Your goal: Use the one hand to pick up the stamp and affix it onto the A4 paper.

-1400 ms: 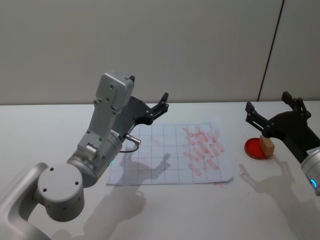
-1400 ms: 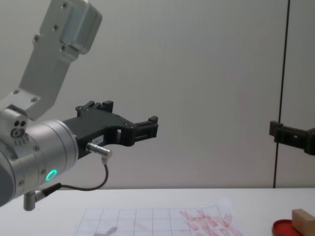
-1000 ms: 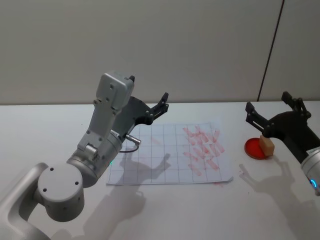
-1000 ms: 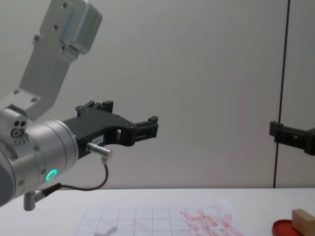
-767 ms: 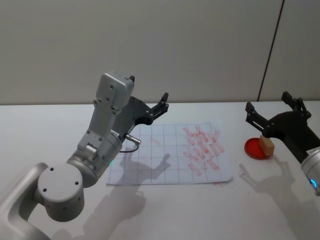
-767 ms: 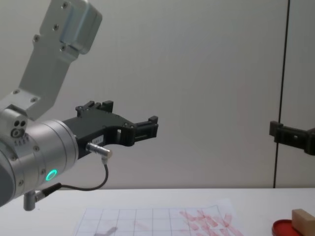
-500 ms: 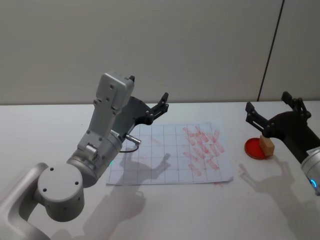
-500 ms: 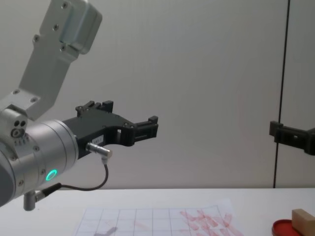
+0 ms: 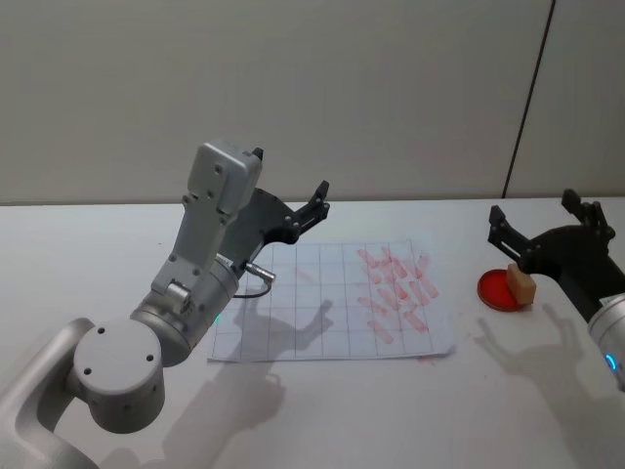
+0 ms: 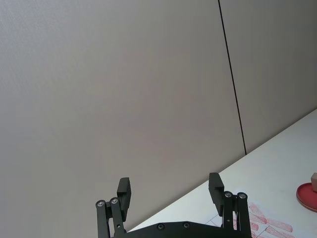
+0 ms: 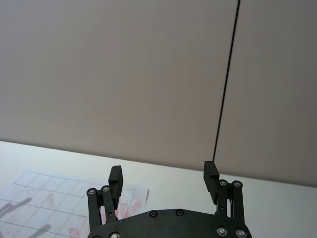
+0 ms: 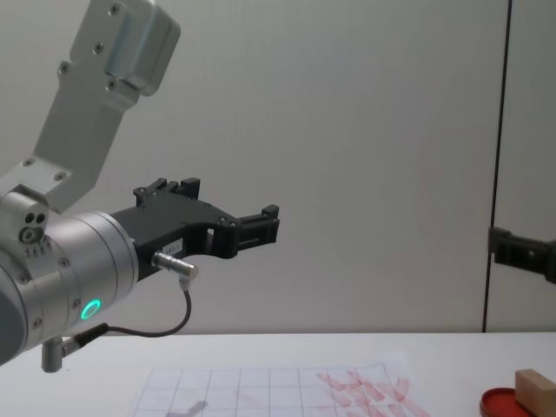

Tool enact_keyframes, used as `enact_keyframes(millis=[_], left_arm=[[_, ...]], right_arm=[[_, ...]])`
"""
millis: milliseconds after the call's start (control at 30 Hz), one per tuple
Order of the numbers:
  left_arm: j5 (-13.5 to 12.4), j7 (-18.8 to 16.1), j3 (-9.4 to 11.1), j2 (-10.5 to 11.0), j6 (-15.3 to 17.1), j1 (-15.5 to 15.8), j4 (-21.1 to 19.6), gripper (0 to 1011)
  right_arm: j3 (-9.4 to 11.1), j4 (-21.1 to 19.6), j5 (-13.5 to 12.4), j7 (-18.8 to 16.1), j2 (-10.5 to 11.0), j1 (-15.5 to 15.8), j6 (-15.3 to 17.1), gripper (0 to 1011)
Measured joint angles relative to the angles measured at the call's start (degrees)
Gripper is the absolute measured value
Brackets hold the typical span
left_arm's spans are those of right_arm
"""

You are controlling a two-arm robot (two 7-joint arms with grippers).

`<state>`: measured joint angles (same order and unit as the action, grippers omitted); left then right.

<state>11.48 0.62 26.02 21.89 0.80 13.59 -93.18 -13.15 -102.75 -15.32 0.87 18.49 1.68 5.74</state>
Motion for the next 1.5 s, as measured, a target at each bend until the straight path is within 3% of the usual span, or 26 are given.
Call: enact_keyframes(millis=[467,767,1167,1500], left_arm=[[0.0,0.0,0.0,0.0,0.0,0.0,0.0,1001],[0.0,0.0,0.0,0.0,0.0,0.0,0.0,1001],[0.0,0.0,0.0,0.0,0.0,0.0,0.0,1001],[0.0,0.0,0.0,0.0,0.0,0.0,0.0,1001]], right_arm=[[0.7,0.7,-0.8,6.6,-1.4,-0.4,9.7,1001],[1.4,6.2,-1.6,7.5,-3.1,-3.9,16.0,1001],[1.5,12.9,-1.4,5.4,-4.7,-7.6,19.1,1001],[1.0,16.2,-0.3,3.4,-5.7,-9.3,19.9,1001]])
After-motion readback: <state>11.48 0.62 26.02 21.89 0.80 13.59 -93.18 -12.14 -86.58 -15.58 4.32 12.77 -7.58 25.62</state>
